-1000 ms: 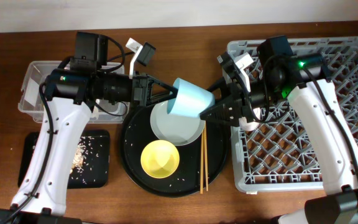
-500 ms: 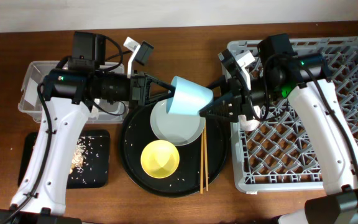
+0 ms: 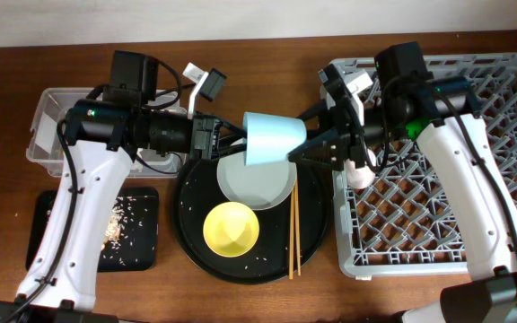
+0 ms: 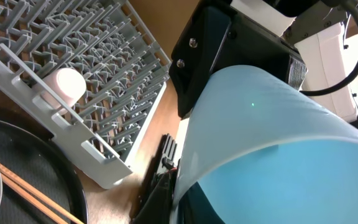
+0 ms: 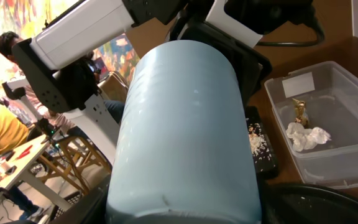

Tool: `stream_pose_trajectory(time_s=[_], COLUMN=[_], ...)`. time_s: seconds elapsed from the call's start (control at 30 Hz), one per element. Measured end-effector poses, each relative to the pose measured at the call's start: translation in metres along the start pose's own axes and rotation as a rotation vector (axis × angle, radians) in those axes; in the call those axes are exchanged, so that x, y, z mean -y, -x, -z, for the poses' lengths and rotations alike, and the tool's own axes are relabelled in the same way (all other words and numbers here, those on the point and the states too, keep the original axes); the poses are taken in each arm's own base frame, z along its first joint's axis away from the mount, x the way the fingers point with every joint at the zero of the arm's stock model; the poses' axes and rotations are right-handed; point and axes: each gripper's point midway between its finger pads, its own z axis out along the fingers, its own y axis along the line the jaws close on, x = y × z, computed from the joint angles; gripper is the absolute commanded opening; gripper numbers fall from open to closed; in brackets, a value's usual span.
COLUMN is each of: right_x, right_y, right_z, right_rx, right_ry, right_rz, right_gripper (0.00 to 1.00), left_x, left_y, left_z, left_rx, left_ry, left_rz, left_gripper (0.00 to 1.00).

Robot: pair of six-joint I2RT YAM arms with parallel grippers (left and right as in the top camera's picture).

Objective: Sort waste into correct bins and load items into the dishwasher rack
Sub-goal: 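Pass the blue cup from the left gripper to the right gripper, then lower the blue cup upside down into the dish rack with the right gripper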

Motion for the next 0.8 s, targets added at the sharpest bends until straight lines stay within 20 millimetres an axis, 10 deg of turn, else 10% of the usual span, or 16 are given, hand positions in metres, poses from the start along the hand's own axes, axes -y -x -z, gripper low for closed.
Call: stream_pose_trajectory(time_s=[0.37,0.57,0.7,0.77,0.8], right_x=[0.011,0.037,0.097,0.125,0.135], right_y=[-0.004,-0.009,-0.032,-0.052,-0.059], right_z=[0.005,0.012,0.057,0.100,0.119], right_rx=[-0.031,-0.091,-0.181,-0.218,-0.232], right_ry=[-0.051,-0.175,-0.560,-0.829,-0.941], right_rz=[0.015,-0.039,-0.299,-0.438,-0.481], right_gripper=[0.50,0.46,0.46,0.46,0.46], left_x=[-0.021,-0.064,-0.079,-0.087,-0.089], left_y=[-0.006,0.006,-0.008,-0.014,-0.015], left_z=[-0.003,0.047,0.059,0.062,0.064], left_rx=[-0.031,0.069,0.046,0.028,0.023], left_ry=[0.130,0.317,0.408,0.463,0.481], left_rz=[0.008,0.060,0.138,0.158,0.161], left_gripper=[0.27,0.37,0.58,0.99,0.99])
